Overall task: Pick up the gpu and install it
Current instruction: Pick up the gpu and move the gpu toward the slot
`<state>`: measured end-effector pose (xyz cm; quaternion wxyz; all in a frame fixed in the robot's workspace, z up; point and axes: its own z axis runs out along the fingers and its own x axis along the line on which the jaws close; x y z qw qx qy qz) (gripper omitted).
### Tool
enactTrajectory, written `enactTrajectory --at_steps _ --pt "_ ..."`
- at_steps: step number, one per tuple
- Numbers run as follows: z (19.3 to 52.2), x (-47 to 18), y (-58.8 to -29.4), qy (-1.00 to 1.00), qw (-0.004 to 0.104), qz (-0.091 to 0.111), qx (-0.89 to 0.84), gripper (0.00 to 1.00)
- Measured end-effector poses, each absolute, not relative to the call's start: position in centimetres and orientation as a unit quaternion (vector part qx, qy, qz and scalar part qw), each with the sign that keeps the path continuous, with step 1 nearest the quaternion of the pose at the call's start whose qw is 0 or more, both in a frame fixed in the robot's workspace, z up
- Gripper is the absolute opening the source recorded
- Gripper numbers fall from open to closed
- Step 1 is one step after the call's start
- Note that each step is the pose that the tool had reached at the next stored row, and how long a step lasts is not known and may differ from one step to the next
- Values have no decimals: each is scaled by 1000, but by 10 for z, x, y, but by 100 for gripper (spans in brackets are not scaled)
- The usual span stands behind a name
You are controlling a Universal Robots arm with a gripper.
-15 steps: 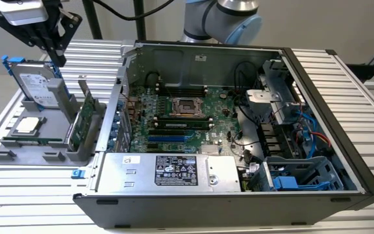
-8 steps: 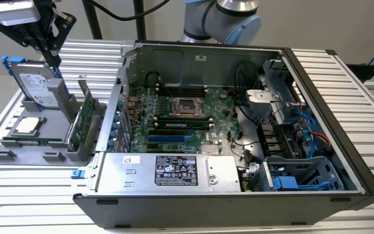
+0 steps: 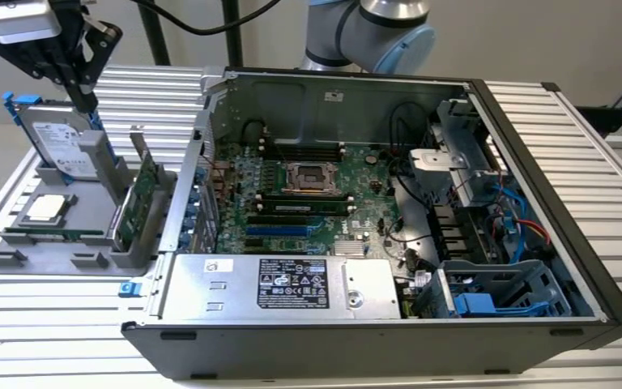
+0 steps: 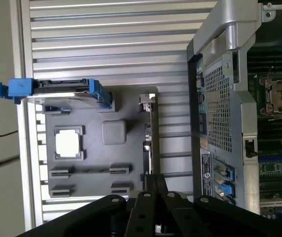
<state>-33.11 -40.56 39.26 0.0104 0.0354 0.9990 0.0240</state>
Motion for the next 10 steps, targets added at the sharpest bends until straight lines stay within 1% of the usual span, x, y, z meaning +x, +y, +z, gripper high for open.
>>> enactTrajectory --at_steps 10 --pt "393 -331 -406 999 10 24 35 0"
